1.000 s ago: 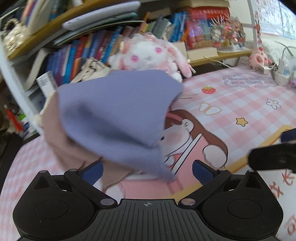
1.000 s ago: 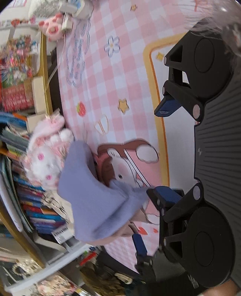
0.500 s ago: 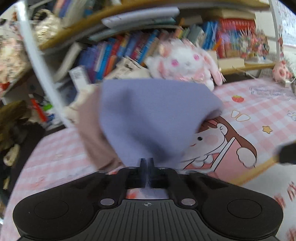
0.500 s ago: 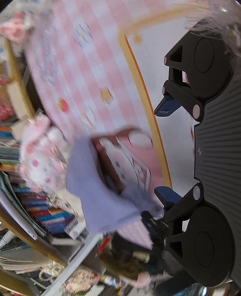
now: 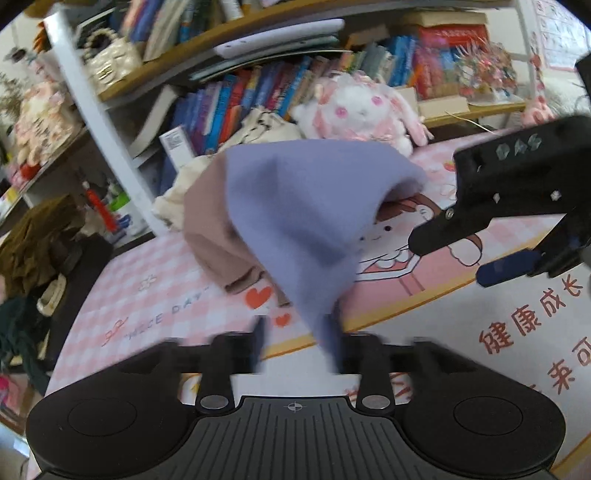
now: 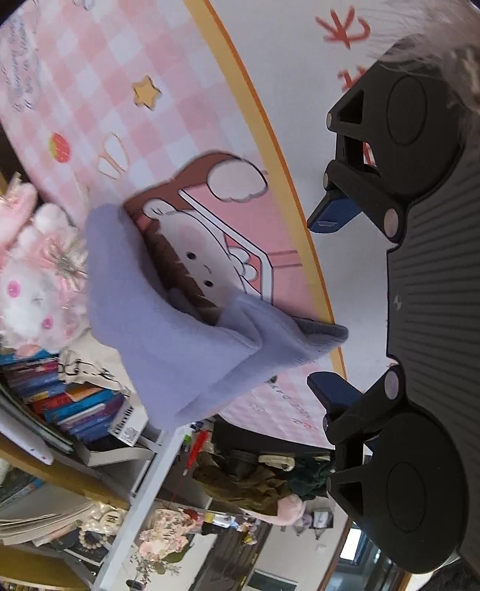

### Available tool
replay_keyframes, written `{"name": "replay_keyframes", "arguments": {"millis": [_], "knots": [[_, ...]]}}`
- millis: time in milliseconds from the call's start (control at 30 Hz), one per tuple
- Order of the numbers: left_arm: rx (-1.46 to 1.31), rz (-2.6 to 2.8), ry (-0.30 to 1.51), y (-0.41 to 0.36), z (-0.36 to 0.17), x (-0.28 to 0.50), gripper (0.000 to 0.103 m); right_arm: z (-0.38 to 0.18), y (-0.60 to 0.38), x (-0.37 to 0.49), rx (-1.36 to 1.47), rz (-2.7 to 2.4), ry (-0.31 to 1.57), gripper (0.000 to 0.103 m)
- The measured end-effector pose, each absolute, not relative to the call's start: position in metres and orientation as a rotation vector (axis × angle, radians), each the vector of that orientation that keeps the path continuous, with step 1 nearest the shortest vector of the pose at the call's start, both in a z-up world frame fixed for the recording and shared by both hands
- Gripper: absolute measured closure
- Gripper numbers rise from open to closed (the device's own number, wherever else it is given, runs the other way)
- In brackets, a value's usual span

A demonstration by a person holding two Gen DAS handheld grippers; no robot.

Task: Fold clothes
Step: 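Grasp the lavender sweater edge with the left gripper while the right gripper grasps the mauve edge, then lift the sweater with both grippers and shake it open in the air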

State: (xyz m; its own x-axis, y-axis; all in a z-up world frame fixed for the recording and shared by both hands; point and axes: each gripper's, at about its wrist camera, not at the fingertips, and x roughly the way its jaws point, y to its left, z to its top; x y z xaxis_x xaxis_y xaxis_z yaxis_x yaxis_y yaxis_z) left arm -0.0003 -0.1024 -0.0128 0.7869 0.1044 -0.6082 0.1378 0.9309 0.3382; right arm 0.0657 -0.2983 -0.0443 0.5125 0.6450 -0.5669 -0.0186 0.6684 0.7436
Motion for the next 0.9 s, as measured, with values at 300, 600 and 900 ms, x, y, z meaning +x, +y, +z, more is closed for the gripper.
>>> {"name": "replay_keyframes", "arguments": {"millis": [300,600,900], "knots": [[0.538,-0.026,0.639,-0.145,-0.055,0.072,0.019,-0.041,-0.344,0.051,0.802,0.33,0.904,0.02],[0.419,0.051,0.524,-0.125,-0.043,0.106,0.035,-0.048,-0.364,0.044,0.9,0.234,0.87,0.02],[0.394,-0.04,0.466,-0.089,0.0,0.046,0.093,-0.066,-0.328,0.064,1.065,0.352,0.933,0.02]]}}
